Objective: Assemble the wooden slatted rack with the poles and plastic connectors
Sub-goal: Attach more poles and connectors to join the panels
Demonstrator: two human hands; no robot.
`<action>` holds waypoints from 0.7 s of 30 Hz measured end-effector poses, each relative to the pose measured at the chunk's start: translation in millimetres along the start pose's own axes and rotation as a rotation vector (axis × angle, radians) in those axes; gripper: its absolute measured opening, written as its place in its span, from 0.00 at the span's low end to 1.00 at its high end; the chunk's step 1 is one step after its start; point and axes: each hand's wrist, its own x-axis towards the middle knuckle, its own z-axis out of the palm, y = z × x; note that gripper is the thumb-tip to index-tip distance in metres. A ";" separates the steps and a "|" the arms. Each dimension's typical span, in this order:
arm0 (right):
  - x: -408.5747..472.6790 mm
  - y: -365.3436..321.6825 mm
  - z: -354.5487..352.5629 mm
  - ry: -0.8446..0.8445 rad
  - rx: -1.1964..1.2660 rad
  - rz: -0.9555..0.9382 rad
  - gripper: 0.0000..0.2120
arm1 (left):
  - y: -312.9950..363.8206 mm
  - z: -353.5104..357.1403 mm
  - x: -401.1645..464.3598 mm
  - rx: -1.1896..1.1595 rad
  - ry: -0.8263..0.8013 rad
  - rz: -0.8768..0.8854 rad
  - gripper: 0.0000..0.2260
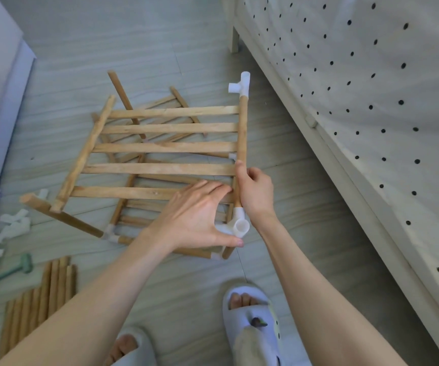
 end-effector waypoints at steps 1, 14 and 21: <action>-1.1 0.5 0.4 -0.002 0.010 -0.002 0.21 | 0.4 0.0 -1.0 -0.006 -0.003 -0.005 0.44; 7.5 -13.8 -9.4 -0.147 -0.269 -0.035 0.23 | -15.9 13.1 -15.4 -0.002 -0.067 0.016 0.48; 42.4 -36.6 -24.9 -0.277 -0.341 0.055 0.23 | -56.8 13.1 -34.9 0.095 0.107 -0.139 0.32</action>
